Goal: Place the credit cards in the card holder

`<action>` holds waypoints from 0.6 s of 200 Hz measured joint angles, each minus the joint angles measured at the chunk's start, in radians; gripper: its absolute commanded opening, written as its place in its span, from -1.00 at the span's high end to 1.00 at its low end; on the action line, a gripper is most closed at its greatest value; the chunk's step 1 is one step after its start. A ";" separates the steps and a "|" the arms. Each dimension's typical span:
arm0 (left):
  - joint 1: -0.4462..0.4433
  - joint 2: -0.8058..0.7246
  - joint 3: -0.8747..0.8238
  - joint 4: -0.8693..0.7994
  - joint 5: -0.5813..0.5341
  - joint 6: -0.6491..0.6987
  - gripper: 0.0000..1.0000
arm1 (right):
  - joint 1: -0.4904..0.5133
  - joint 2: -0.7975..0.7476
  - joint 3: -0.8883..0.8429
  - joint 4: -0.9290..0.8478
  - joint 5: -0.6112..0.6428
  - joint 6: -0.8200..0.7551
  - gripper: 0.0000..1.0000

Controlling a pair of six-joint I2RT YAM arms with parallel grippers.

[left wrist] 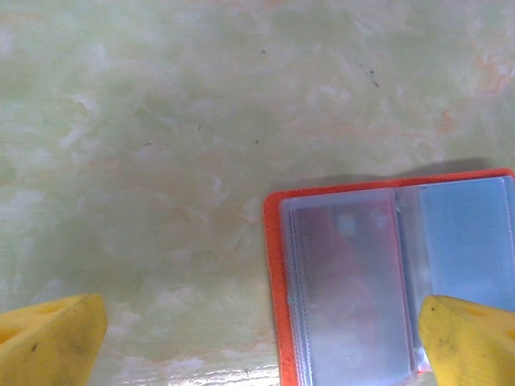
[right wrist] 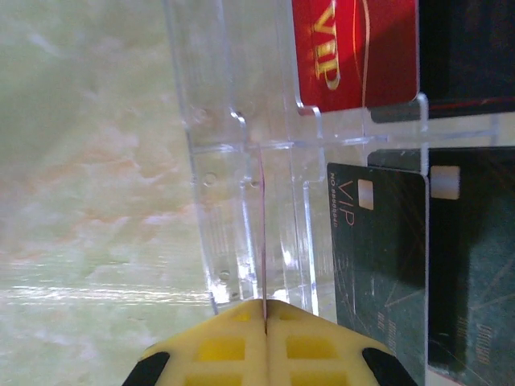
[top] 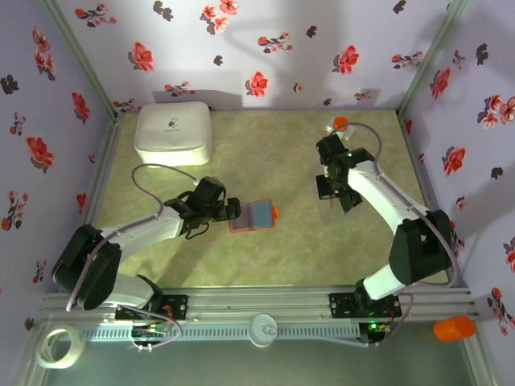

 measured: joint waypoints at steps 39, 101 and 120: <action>-0.001 0.000 0.004 -0.032 -0.006 0.004 -1.00 | 0.000 -0.077 0.032 0.010 -0.117 0.015 1.00; -0.005 0.025 0.044 -0.086 -0.024 0.024 -0.99 | 0.032 -0.109 -0.188 0.456 -0.497 0.264 1.00; -0.021 0.046 0.050 -0.101 -0.032 0.034 -0.99 | 0.072 -0.071 -0.266 0.625 -0.566 0.357 1.00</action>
